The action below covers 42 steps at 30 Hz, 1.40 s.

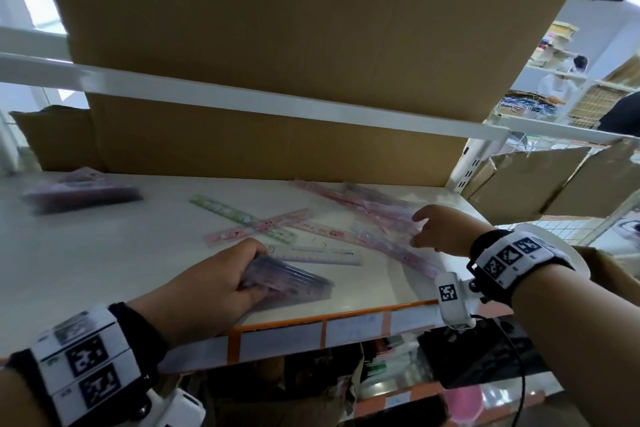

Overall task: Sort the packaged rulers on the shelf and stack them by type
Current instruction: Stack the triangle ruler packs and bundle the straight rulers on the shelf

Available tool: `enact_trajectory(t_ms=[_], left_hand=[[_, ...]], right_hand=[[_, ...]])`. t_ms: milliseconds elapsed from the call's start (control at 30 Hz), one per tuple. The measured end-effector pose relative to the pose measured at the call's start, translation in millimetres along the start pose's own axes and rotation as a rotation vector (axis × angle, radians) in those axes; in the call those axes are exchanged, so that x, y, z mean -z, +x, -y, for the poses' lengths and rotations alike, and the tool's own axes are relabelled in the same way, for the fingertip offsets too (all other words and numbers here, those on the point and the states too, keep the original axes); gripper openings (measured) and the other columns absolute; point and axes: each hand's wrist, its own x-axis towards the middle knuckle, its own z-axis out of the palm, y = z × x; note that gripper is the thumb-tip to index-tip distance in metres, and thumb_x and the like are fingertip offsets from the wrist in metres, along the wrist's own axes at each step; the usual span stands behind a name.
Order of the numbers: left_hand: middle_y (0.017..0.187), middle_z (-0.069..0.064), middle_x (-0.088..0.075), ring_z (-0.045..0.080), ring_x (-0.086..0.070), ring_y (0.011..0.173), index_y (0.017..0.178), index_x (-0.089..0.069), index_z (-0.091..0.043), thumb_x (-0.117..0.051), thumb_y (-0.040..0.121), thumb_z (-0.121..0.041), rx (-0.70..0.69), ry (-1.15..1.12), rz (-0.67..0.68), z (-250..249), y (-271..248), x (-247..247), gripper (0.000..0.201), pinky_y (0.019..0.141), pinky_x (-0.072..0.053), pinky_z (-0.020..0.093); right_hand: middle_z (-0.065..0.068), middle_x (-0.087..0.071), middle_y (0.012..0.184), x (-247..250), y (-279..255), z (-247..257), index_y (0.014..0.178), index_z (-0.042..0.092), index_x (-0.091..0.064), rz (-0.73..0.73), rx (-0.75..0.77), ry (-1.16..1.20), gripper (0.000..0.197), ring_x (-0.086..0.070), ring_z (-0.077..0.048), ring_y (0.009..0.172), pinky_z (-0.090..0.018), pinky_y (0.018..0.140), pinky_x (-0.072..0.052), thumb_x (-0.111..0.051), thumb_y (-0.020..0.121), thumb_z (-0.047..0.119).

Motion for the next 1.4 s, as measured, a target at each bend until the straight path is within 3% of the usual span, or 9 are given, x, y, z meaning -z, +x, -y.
enact_trajectory(t_ms=[100, 200, 300, 467, 667, 867, 1000, 1167, 1400], left_hand=[[0.084, -0.017, -0.062, -0.009, -0.055, 0.086, 0.096, -0.049, -0.037, -0.068, 0.088, -0.033, 0.004, -0.005, -0.013, 0, 0, -1, 0.021, 0.072, -0.044, 0.011], [0.084, -0.022, -0.061, -0.009, -0.055, 0.086, 0.095, -0.049, -0.039, -0.068, 0.088, -0.030, 0.007, -0.006, -0.014, 1, -1, -1, 0.022, 0.073, -0.043, 0.008], [0.085, -0.023, -0.061, -0.008, -0.056, 0.086, 0.096, -0.048, -0.039, -0.068, 0.088, -0.030, -0.002, -0.006, -0.003, 1, -1, 0, 0.023, 0.074, -0.043, 0.010], [0.095, -0.036, -0.055, -0.008, -0.055, 0.087, 0.097, -0.047, -0.038, -0.066, 0.089, -0.030, -0.009, -0.006, 0.012, -1, -1, 1, 0.022, 0.074, -0.043, 0.009], [0.095, -0.037, -0.055, -0.010, -0.055, 0.088, 0.099, -0.048, -0.038, -0.065, 0.090, -0.030, -0.015, -0.022, 0.023, -2, -2, 1, 0.021, 0.075, -0.043, 0.008], [0.097, -0.033, -0.056, -0.006, -0.056, 0.088, 0.097, -0.048, -0.041, -0.066, 0.090, -0.031, -0.023, -0.023, 0.018, -1, -1, 1, 0.022, 0.075, -0.043, 0.010], [0.099, -0.035, -0.055, -0.009, -0.055, 0.089, 0.097, -0.046, -0.043, -0.066, 0.090, -0.034, -0.029, -0.019, 0.015, 0, -1, 1, 0.023, 0.074, -0.042, 0.008], [0.099, -0.038, -0.054, -0.011, -0.055, 0.090, 0.098, -0.046, -0.045, -0.066, 0.089, -0.034, -0.036, -0.007, 0.016, 2, 0, 0, 0.024, 0.073, -0.040, 0.006], [0.101, -0.037, -0.054, -0.010, -0.054, 0.090, 0.100, -0.048, -0.041, -0.067, 0.089, -0.034, -0.030, -0.010, 0.023, 4, 2, 0, 0.023, 0.075, -0.041, 0.007]], right_hand=[[0.007, -0.069, 0.090, 1, 0, -1, 0.107, 0.027, -0.062, -0.057, 0.054, 0.090, 0.031, -0.067, -0.008, 0.066, -0.018, 0.057, -0.047, -0.077, 0.081, 0.032], [0.008, -0.072, 0.072, 7, -4, -2, 0.092, 0.024, -0.072, -0.172, 0.125, 0.160, 0.008, -0.068, -0.004, 0.058, -0.029, 0.066, -0.059, -0.067, 0.087, 0.027], [0.010, -0.072, 0.069, 14, -6, -2, 0.078, 0.027, -0.071, -0.291, 0.162, 0.288, 0.018, -0.070, -0.007, 0.060, -0.041, 0.073, -0.061, -0.058, 0.089, 0.024], [0.007, -0.074, 0.072, 15, -15, 3, 0.082, 0.031, -0.072, -0.320, 0.183, 0.415, 0.017, -0.073, -0.010, 0.067, -0.045, 0.080, -0.060, -0.058, 0.091, 0.026], [0.017, -0.073, 0.079, -13, -44, 39, 0.080, 0.034, -0.073, -0.210, 0.375, 0.312, 0.019, -0.069, -0.003, 0.070, -0.032, 0.076, -0.060, -0.064, 0.091, 0.022], [0.034, -0.061, 0.105, -13, -51, 58, 0.117, 0.042, -0.066, 0.044, 0.512, -0.028, 0.034, -0.057, 0.017, 0.093, -0.007, 0.083, -0.041, -0.065, 0.085, 0.053], [0.013, -0.065, 0.115, 27, -25, 36, 0.123, 0.032, -0.063, -0.026, 0.305, -0.067, 0.041, -0.062, -0.004, 0.100, -0.024, 0.096, -0.045, -0.071, 0.085, 0.044], [0.004, -0.064, 0.126, 44, 7, -7, 0.127, 0.032, -0.060, 0.131, -0.027, -0.324, 0.049, -0.058, -0.016, 0.115, -0.031, 0.102, -0.042, -0.078, 0.081, 0.036], [0.000, -0.047, 0.147, 20, 23, -7, 0.150, 0.027, -0.034, 0.215, -0.030, -0.384, 0.089, -0.047, -0.020, 0.131, -0.031, 0.106, -0.037, -0.078, 0.076, 0.049]])
